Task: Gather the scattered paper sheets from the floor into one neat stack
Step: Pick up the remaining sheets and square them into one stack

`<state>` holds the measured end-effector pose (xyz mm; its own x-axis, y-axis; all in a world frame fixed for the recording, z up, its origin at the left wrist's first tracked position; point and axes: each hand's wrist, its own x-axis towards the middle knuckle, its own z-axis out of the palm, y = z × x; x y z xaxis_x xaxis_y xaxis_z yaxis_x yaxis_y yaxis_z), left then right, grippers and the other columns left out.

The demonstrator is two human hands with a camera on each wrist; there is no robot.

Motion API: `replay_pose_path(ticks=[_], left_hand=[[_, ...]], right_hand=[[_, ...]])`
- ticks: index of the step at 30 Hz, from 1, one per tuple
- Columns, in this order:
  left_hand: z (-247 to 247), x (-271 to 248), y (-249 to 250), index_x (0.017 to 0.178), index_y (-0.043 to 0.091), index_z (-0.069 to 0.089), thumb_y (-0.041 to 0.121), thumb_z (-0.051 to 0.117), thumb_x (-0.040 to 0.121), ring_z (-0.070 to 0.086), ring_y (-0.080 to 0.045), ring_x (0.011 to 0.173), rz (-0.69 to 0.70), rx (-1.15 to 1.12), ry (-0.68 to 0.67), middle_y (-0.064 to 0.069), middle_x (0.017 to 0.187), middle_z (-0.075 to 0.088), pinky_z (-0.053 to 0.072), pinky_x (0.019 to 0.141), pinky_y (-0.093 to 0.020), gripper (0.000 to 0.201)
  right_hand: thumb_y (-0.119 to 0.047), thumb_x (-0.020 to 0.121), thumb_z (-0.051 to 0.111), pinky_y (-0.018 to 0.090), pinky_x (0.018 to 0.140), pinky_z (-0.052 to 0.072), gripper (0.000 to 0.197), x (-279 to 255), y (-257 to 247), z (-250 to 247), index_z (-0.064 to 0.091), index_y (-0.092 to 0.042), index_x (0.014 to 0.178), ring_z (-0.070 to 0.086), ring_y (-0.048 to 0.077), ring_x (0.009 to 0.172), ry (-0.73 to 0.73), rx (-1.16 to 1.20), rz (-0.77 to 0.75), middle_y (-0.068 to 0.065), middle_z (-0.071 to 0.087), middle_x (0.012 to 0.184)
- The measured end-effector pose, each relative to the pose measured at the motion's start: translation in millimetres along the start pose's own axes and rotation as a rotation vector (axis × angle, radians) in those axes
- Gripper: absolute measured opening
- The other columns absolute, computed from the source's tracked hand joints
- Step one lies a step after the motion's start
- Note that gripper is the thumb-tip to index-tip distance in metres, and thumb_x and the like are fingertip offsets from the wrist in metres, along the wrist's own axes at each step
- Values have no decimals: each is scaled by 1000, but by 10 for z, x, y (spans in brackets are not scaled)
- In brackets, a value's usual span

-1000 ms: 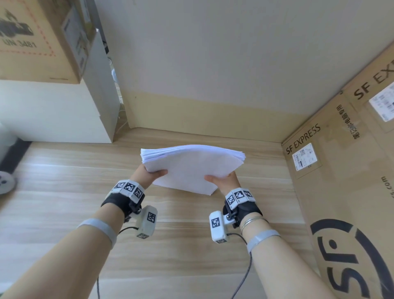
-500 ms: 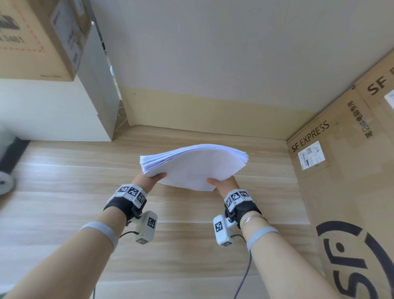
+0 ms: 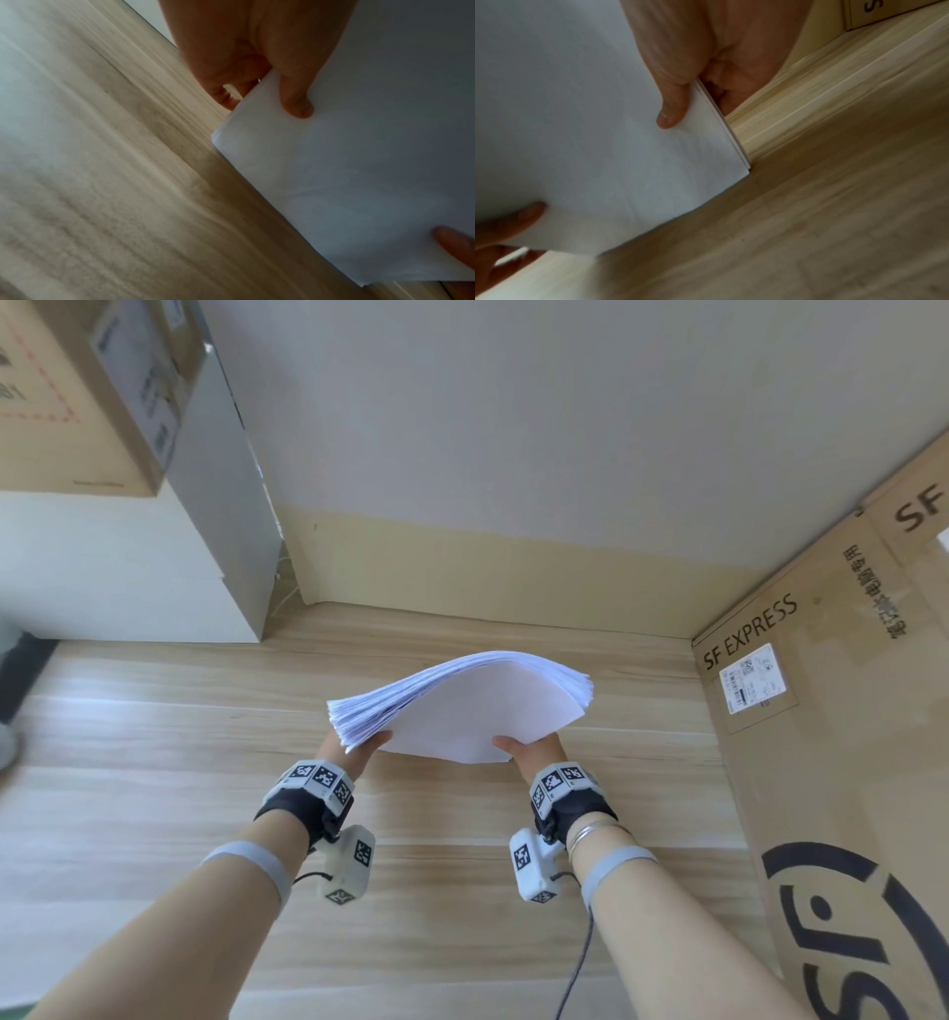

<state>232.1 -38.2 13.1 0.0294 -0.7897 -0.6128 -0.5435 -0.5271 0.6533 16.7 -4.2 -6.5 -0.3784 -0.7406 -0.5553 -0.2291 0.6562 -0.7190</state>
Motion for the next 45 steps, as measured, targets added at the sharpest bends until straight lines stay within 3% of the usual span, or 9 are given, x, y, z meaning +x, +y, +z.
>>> replay_pose_path(ticks=[4, 8, 12, 15, 18, 22, 26, 29, 45], left_hand=[[23, 207, -174, 135, 3, 42, 56, 69, 70, 48, -31, 125, -84, 20, -71, -15, 137, 49, 37, 108, -38, 88], [38, 285, -88, 126, -3, 49, 14, 60, 87, 53, -37, 115, -7, 45, -8, -23, 124, 56, 40, 92, -40, 44], [78, 376, -25, 122, -7, 53, 15, 65, 84, 55, -39, 114, -40, 97, -117, -27, 124, 59, 44, 96, -43, 46], [129, 385, -12, 128, -5, 50, 21, 62, 86, 55, -36, 117, -109, 191, -217, -21, 127, 58, 43, 96, -38, 50], [214, 476, -70, 128, -5, 49, 14, 65, 84, 56, -37, 118, -157, 129, -317, -21, 128, 58, 45, 102, -44, 50], [303, 576, -163, 122, 1, 54, 11, 66, 83, 57, -38, 117, -207, 61, -396, -20, 126, 60, 44, 102, -51, 42], [396, 616, -209, 122, -2, 54, 12, 66, 83, 57, -38, 117, -209, 58, -449, -18, 123, 62, 44, 102, -52, 43], [469, 706, -248, 124, -3, 53, 13, 68, 81, 57, -39, 117, -195, 56, -448, -21, 124, 61, 44, 102, -53, 48], [720, 897, 45, 131, 0, 46, 14, 66, 83, 53, -35, 121, -135, 186, -291, -18, 132, 55, 43, 100, -41, 54]], right_hand=[[-21, 79, 70, 36, 83, 47, 41, 9, 53, 17, 57, -2, 114, 62, 32, 95, 19, -21, 46, 21, 65, 113], [-20, 80, 69, 35, 79, 47, 41, 33, 30, -18, 58, 6, 110, 63, 38, 100, -15, -89, 39, 25, 65, 112], [-17, 83, 66, 31, 78, 47, 36, 45, 20, -150, 61, 3, 112, 63, 34, 103, -72, -143, 75, 19, 65, 114], [-28, 78, 71, 35, 94, 49, 45, 112, 122, -219, 60, -1, 112, 63, 29, 102, -110, -225, 112, 14, 66, 115], [-28, 77, 71, 39, 99, 46, 50, 205, 230, -268, 57, -2, 117, 61, 29, 107, -165, -271, 148, 15, 64, 120], [-19, 86, 64, 31, 98, 40, 49, 38, 130, -353, 49, 3, 127, 54, 30, 118, -207, -295, 221, 15, 56, 130], [-14, 88, 61, 25, 92, 39, 45, 74, 228, -395, 48, 4, 128, 54, 28, 115, -207, -273, 255, 15, 55, 131], [-14, 87, 62, 28, 98, 40, 44, 140, 303, -392, 51, 3, 126, 54, 29, 120, -203, -265, 270, 15, 56, 130], [-7, 89, 58, 27, 94, 40, 41, 504, 320, -457, 50, 2, 128, 54, 30, 121, -148, -196, 242, 16, 56, 132]])
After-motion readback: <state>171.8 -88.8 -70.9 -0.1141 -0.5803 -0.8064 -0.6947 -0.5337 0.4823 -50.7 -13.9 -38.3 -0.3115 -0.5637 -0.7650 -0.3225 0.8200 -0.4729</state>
